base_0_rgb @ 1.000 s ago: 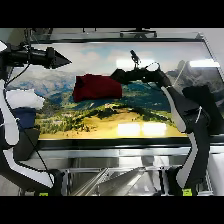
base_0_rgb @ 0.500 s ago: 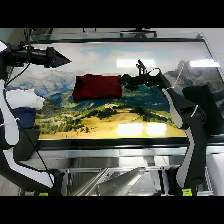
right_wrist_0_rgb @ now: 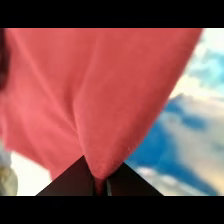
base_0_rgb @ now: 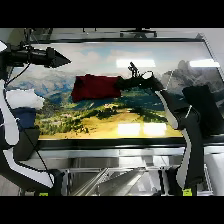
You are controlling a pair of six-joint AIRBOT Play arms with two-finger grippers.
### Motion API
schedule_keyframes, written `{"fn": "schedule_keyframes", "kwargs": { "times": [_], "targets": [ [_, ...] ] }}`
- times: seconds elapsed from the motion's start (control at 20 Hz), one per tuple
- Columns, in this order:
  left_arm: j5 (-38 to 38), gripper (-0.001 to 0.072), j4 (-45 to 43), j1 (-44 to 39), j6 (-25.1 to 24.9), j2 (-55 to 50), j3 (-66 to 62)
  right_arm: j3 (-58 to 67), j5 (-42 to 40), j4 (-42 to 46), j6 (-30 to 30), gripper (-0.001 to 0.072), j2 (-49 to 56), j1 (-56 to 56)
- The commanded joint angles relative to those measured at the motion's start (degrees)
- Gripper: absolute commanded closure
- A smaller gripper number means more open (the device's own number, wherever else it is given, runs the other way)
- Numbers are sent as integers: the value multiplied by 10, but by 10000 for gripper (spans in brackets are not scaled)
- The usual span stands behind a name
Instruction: Fold the shirts.
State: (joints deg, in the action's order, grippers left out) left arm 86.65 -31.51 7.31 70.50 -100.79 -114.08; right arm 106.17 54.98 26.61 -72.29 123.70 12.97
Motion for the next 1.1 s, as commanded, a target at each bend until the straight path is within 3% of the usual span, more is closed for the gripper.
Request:
{"fn": "schedule_keyframes", "kwargs": {
  "times": [0.0, 0.15, 0.35, 0.6, 0.85, 0.95, 1.05],
  "targets": [
    [6, 694, 1, 0, 1, 0, 0, 1, 49, 5, 16, 696, -72, -17],
    [22, 694, 1, -8, 19, 0, 0, 1, 86, 35, -22, 696, -186, -78],
    [47, 695, 1, -42, 21, 15, 0, 0, 231, 133, -132, 697, -309, -219],
    [38, 694, 0, -117, 20, 46, 0, 0, 369, 133, -165, 696, -415, -451],
    [38, 694, -6, -176, 20, 47, 0, 0, 271, 133, -152, 695, -438, -586],
    [38, 694, -6, -186, 20, 47, 0, 1, 183, 119, -92, 695, -412, -589],
    [35, 694, -5, -190, 20, 47, 0, 3, 89, 14, -27, 695, -378, -592]
  ]
}}
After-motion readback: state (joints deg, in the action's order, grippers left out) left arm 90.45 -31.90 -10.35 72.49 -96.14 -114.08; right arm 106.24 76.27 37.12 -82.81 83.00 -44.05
